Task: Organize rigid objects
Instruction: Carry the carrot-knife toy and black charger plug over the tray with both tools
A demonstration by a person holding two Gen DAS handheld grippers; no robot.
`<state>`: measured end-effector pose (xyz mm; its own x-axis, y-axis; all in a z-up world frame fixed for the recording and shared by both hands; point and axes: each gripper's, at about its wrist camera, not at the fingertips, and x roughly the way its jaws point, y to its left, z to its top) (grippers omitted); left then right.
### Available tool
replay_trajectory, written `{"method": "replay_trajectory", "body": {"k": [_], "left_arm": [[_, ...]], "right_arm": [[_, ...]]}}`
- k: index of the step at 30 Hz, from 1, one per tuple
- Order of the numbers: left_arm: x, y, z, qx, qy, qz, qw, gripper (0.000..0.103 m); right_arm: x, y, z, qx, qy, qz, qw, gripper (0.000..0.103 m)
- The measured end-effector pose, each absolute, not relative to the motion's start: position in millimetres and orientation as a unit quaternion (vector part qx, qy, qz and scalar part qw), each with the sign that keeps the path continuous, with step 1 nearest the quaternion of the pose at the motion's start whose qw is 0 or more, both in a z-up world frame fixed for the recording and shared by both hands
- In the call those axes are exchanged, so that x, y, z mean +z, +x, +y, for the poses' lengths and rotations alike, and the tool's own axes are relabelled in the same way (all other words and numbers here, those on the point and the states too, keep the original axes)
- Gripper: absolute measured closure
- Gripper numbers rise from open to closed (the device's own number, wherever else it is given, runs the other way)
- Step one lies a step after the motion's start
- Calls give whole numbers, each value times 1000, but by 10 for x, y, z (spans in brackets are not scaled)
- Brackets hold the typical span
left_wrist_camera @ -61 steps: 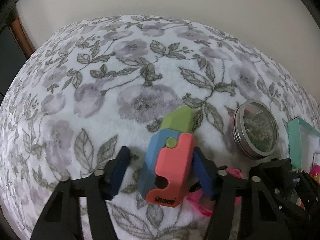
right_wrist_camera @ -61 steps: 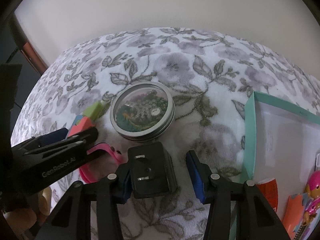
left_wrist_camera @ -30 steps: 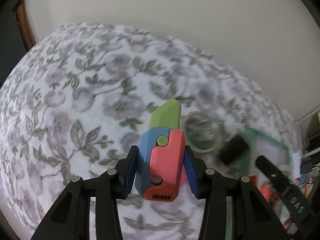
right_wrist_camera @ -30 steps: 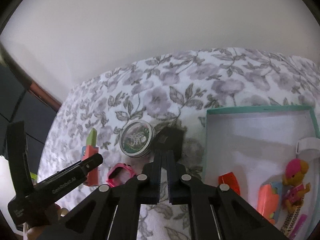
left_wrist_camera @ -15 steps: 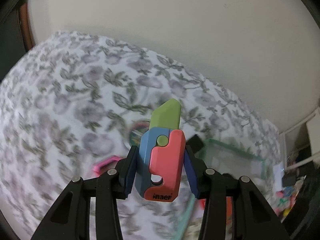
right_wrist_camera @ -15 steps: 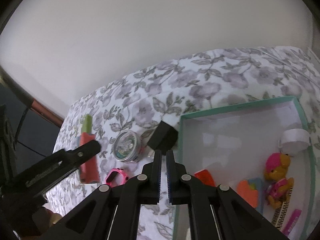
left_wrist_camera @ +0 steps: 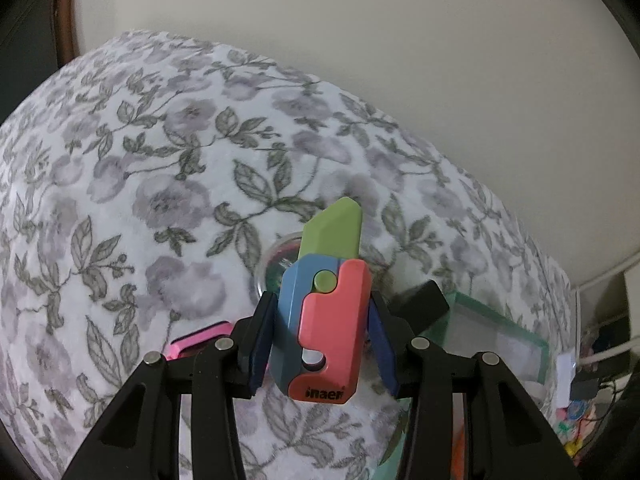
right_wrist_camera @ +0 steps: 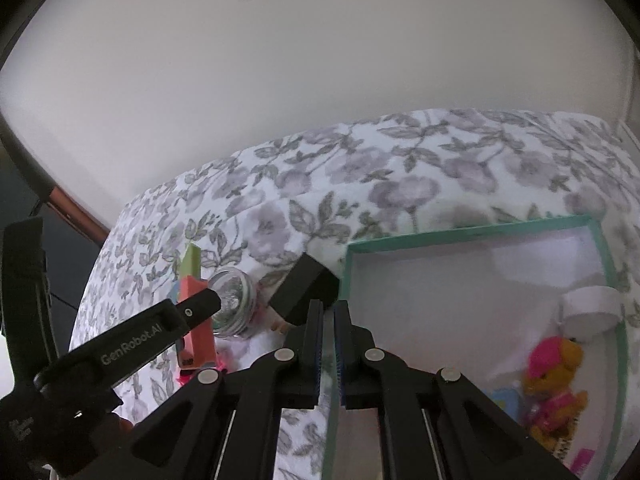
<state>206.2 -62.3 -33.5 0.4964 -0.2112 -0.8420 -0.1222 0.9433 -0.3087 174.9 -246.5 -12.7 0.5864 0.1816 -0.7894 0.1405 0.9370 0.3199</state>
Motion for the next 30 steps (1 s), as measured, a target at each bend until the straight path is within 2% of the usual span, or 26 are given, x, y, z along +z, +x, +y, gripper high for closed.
{"method": "replay_trajectory", "body": {"k": [6, 8, 14, 15, 17, 18, 30], "left_arm": [[-346, 2096, -421, -29, -205, 496, 843, 56], [-357, 2107, -355, -27, -213, 495, 842, 56], [-446, 2150, -213, -28, -238, 499, 833, 56], [-465, 2158, -202, -27, -240, 500, 831, 56], [-501, 2168, -177, -29, -247, 503, 828, 56], [-515, 2169, -161, -29, -250, 504, 826, 56], [-502, 2169, -91, -28, -264, 499, 825, 56]], "right_arm": [[-159, 1919, -2362, 16, 183, 468, 864, 96], [-149, 1985, -2352, 16, 190, 473, 860, 91], [-172, 2171, -2262, 1, 182, 498, 848, 88], [-184, 2193, -2250, -3, 181, 503, 845, 85], [-208, 2237, -2238, -13, 182, 510, 840, 66], [-216, 2248, -2237, -15, 183, 512, 839, 63], [-363, 2428, -2085, -51, 153, 557, 815, 63]]}}
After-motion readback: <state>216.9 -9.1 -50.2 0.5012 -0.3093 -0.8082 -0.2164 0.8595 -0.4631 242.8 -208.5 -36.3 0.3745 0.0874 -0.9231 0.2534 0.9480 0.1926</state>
